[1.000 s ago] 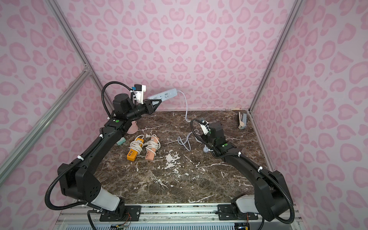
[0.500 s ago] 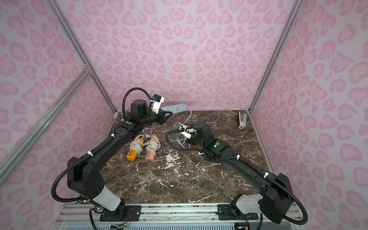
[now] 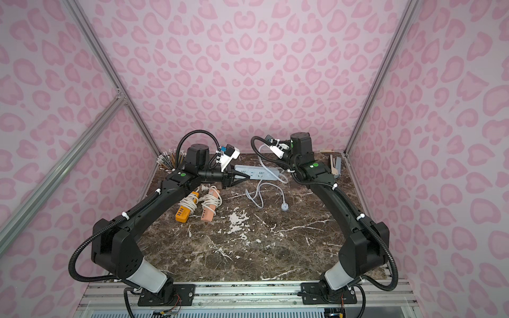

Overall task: Wrap the cord around the power strip
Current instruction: Wrap the power cord around the power strip.

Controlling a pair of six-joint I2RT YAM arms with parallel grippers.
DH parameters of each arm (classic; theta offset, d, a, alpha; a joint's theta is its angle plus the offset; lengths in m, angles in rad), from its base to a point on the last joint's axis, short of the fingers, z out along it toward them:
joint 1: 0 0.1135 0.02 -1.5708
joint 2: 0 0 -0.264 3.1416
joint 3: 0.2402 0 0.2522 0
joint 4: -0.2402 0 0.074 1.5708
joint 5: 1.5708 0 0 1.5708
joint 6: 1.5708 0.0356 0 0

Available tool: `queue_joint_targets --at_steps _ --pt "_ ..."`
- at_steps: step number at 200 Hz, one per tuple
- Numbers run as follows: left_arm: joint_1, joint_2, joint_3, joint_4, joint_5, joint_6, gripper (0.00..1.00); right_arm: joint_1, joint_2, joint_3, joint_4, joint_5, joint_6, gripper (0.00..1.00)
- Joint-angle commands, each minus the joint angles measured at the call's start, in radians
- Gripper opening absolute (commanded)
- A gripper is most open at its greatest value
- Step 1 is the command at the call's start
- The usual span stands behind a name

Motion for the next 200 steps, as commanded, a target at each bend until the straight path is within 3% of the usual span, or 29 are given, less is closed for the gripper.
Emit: queue_joint_targets --at_steps 1,26,67,96,136,165,200 --pt "-0.010 -0.049 -0.073 0.297 0.160 -0.101 0.03 -0.040 0.029 0.022 0.015 -0.263 0.091 0.00" --pt "-0.008 -0.094 -0.145 0.537 0.094 -0.241 0.03 -0.092 0.037 -0.059 0.122 -0.408 0.244 0.00" --pt "-0.006 -0.110 -0.226 0.910 -0.049 -0.458 0.03 -0.101 0.001 -0.244 0.307 -0.475 0.471 0.07" --pt "-0.008 -0.090 -0.269 1.120 -0.157 -0.601 0.03 -0.105 -0.001 -0.300 0.366 -0.515 0.621 0.28" --pt "-0.009 -0.102 -0.281 1.026 -0.305 -0.495 0.03 -0.113 -0.022 -0.366 0.445 -0.582 0.904 0.42" --pt "-0.012 -0.109 -0.307 0.984 -0.385 -0.416 0.03 -0.128 -0.055 -0.401 0.451 -0.529 1.090 0.56" --pt "-0.028 -0.108 -0.343 0.996 -0.459 -0.344 0.03 -0.127 -0.110 -0.379 0.330 -0.458 1.217 0.62"
